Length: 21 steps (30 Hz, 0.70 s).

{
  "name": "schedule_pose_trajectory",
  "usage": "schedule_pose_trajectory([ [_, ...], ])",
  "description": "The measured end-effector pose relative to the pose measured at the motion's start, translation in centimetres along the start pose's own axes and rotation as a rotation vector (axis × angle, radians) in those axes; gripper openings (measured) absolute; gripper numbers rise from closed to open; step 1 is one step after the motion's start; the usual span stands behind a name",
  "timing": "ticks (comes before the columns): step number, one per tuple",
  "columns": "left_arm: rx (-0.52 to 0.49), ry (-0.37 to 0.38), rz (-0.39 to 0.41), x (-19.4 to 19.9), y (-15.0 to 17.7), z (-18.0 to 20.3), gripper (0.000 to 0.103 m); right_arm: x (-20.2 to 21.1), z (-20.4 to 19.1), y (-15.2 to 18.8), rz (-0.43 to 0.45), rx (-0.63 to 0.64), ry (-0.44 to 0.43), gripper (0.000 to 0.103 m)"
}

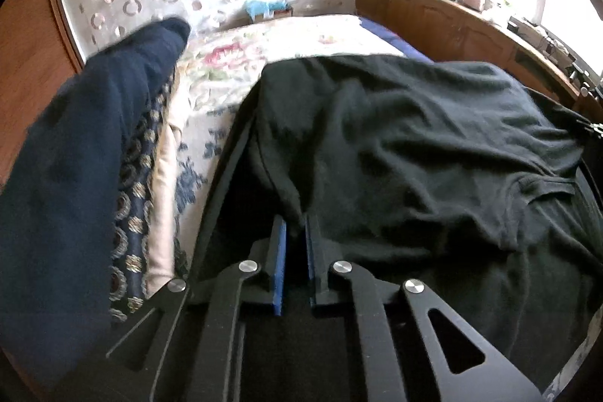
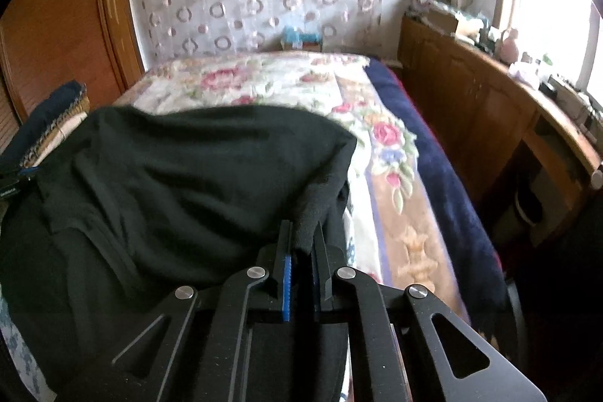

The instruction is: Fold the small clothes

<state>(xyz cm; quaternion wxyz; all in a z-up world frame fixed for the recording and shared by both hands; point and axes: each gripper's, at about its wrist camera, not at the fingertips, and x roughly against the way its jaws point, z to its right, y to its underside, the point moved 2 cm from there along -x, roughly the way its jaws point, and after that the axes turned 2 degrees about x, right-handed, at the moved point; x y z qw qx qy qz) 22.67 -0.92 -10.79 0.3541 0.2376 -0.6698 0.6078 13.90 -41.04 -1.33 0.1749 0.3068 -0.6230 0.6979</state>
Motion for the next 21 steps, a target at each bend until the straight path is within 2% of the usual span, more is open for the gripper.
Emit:
schedule_pose_trajectory([
  [9, 0.019, 0.019, 0.156, 4.8, -1.7, -0.9, 0.007, 2.2, -0.6, 0.4, 0.087, 0.013, -0.019, 0.006],
  [17, 0.051, 0.036, 0.239, 7.8, -1.5, -2.4, 0.007, 3.6, -1.0, 1.3, 0.119, 0.030, 0.023, 0.006],
  [21, 0.058, 0.037, 0.261, 8.9, -1.1, -2.8, 0.007, 4.8, -1.7, 1.6, 0.143, 0.041, 0.009, 0.006],
])
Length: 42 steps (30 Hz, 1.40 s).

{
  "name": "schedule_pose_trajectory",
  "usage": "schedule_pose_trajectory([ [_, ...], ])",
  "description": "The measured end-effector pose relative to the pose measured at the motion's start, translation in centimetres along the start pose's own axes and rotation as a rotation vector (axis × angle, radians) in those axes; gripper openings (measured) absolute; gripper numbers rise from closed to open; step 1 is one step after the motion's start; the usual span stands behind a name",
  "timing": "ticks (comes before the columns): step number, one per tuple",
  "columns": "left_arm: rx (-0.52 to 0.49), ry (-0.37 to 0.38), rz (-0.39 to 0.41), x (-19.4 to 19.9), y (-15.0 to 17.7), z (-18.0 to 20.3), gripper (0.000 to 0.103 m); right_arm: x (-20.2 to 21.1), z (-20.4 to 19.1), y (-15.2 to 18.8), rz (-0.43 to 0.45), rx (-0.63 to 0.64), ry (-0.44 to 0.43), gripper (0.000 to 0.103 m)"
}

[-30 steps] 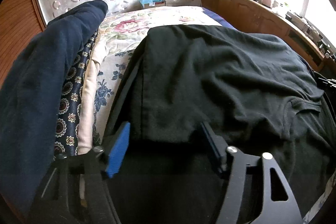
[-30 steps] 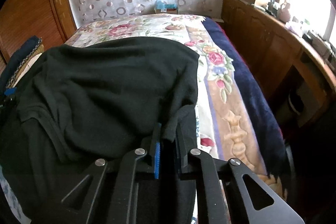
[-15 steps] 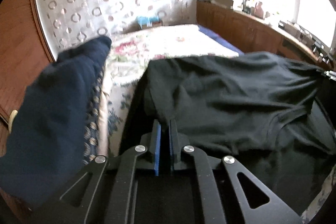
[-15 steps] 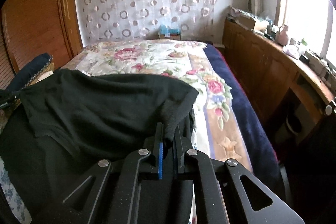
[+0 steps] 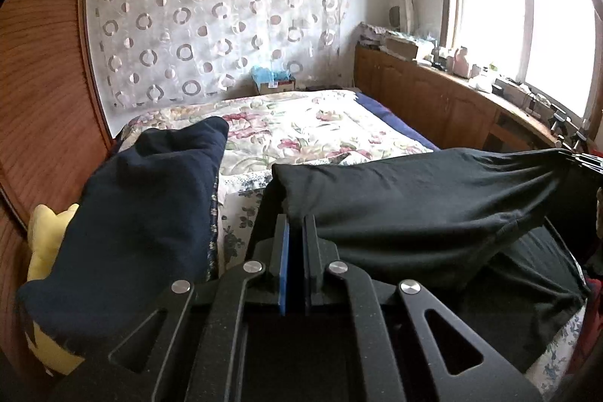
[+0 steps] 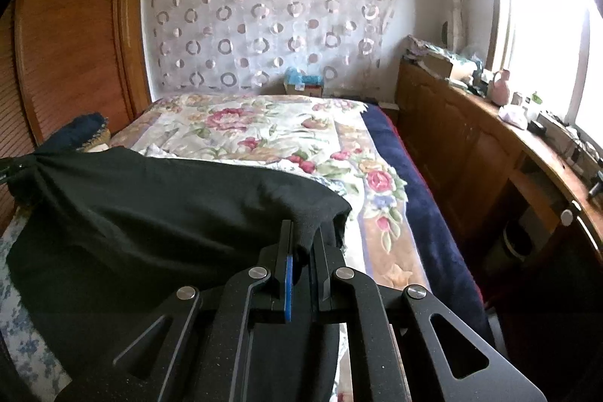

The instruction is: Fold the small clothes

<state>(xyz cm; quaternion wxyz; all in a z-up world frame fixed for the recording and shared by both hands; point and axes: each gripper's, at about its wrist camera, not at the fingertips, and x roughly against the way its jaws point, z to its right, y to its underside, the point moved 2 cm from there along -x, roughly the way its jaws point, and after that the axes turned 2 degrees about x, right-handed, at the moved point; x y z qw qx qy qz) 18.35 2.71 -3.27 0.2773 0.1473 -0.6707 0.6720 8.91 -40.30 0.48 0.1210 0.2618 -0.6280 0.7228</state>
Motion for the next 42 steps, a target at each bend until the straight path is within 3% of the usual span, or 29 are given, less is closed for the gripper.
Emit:
schedule_pose_trajectory([
  [13, 0.002, 0.000, 0.046, 4.3, 1.9, -0.7, 0.007, 4.5, -1.3, 3.5, -0.030, -0.007, -0.059, 0.006],
  [25, 0.006, -0.001, 0.047, 6.6, 3.8, -0.7, 0.007, 7.4, -1.9, 3.0, -0.063, 0.034, -0.061, 0.006],
  [38, 0.028, -0.016, -0.104, 5.0, 8.7, -1.5, 0.009, 3.2, -3.2, 5.4, -0.203, 0.022, -0.110, 0.006],
  [39, 0.032, -0.016, -0.116, 4.8, 9.0, -1.6, 0.011, 3.0, -3.1, 5.3, -0.206, 0.020, -0.108, 0.008],
  [42, 0.047, -0.029, -0.131, 4.7, 9.5, -2.1, 0.023, 3.0, -2.7, 4.5, -0.191, 0.028, -0.075, 0.029],
])
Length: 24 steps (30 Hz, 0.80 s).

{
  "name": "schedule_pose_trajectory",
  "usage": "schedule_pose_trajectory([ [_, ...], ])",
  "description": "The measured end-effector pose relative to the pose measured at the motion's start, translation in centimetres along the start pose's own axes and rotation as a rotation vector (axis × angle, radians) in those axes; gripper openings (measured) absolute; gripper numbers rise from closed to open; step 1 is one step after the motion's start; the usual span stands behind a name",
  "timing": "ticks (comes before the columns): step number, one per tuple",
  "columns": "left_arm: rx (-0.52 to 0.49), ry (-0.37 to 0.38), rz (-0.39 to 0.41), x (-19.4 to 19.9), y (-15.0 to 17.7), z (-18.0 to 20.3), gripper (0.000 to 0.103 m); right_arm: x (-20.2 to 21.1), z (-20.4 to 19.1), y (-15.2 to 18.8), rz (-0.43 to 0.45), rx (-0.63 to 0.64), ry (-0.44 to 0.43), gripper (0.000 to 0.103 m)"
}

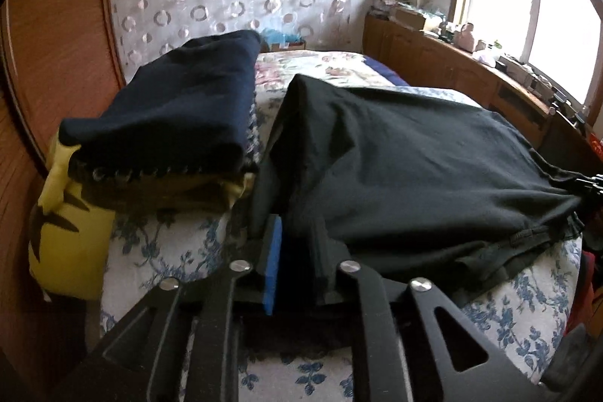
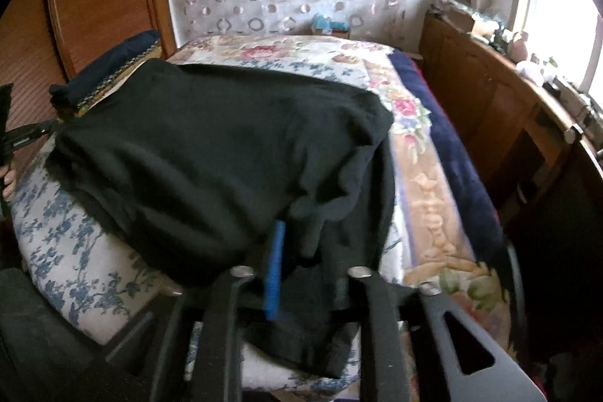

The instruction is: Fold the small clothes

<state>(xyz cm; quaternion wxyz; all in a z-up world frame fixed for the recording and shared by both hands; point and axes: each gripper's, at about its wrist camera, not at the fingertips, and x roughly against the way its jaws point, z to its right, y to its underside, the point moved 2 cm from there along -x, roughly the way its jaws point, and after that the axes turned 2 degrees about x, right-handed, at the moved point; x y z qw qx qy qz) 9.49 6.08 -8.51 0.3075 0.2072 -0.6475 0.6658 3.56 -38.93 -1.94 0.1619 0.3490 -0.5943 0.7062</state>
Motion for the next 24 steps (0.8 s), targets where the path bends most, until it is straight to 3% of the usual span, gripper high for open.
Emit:
schedule_pose_trajectory([
  [3, 0.012, 0.008, 0.008, 0.6, 0.3, -0.1, 0.039, 0.7, 0.1, -0.9, 0.031, 0.006, 0.011, 0.046],
  [6, 0.004, 0.007, 0.010, 1.0, 0.4, 0.0, 0.046, 0.9, -0.4, -2.1, 0.064, 0.033, 0.030, 0.050],
  [8, 0.003, 0.010, 0.010, 1.0, 0.5, 0.0, 0.065, 0.5, -1.1, -2.9, 0.075, 0.044, 0.027, 0.052],
  [9, 0.002, 0.013, 0.009, 1.1, 0.5, -0.1, 0.069, 0.1, -1.5, -3.3, 0.083, 0.051, 0.021, 0.053],
  [17, -0.006, -0.010, 0.000, 0.6, 0.6, -0.4, 0.070, -6.6, -3.6, -4.1, 0.073, 0.071, -0.054, 0.053],
  [24, -0.003, -0.027, -0.027, -0.6, 0.7, -0.7, 0.070, -10.0, -4.0, -3.2, -0.016, 0.080, -0.071, 0.053],
])
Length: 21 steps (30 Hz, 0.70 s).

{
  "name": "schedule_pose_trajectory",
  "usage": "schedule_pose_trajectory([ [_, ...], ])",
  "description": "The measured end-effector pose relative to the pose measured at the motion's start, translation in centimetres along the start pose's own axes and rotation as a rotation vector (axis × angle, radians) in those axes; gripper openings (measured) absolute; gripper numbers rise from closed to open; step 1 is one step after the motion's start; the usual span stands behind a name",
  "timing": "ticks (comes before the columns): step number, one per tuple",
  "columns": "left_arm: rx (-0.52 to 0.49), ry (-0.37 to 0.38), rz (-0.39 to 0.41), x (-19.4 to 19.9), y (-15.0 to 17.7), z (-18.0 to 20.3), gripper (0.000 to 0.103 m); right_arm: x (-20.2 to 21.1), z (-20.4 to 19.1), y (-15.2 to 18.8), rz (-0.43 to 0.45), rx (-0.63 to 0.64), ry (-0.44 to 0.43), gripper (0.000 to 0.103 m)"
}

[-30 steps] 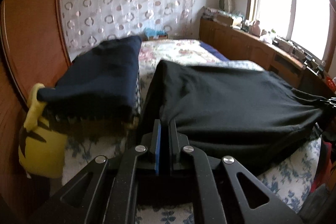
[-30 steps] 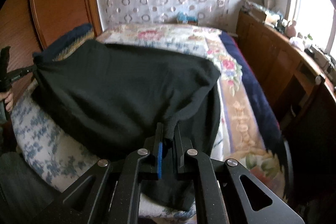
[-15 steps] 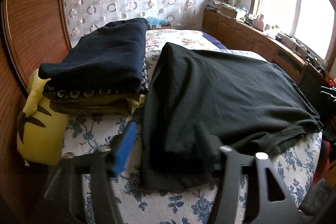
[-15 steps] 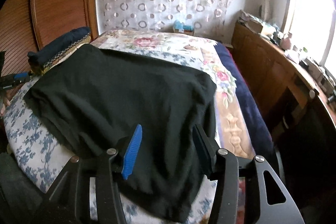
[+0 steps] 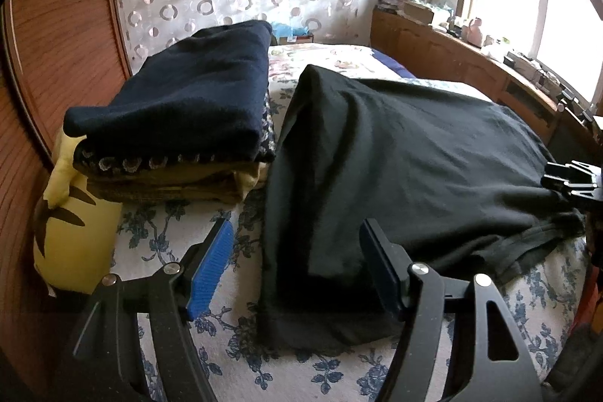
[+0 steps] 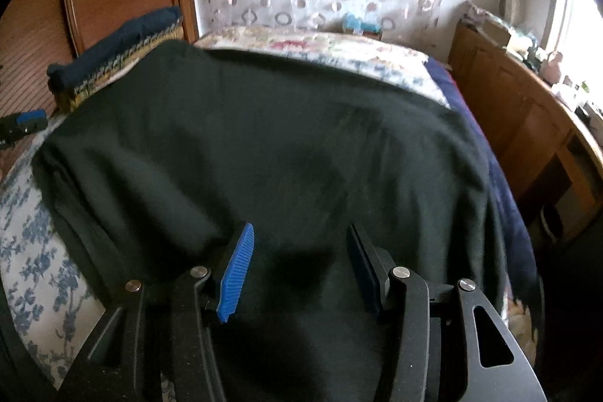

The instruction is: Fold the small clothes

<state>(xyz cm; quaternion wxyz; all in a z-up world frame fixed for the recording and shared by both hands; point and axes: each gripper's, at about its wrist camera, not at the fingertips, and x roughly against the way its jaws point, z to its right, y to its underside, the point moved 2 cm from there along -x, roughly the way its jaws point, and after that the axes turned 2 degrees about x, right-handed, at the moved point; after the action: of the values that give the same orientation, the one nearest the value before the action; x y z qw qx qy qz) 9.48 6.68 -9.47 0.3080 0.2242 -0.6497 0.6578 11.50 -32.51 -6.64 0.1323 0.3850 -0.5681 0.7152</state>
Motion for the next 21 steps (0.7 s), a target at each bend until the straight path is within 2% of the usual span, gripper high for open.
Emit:
schedule_pose_trajectory([
  [7, 0.016, 0.001, -0.065, -1.8, 0.9, -0.6, 0.070, 0.3, -0.2, 0.2, 0.000, -0.007, -0.004, 0.053],
  [14, 0.035, 0.018, -0.115, -2.8, 1.5, -0.9, 0.070, 0.5, -1.4, 0.5, 0.010, -0.012, 0.027, 0.057],
  [21, 0.005, 0.014, -0.122, -2.7, 1.6, -0.2, 0.070, 0.5, -1.6, 0.6, 0.007, -0.022, 0.018, 0.059],
])
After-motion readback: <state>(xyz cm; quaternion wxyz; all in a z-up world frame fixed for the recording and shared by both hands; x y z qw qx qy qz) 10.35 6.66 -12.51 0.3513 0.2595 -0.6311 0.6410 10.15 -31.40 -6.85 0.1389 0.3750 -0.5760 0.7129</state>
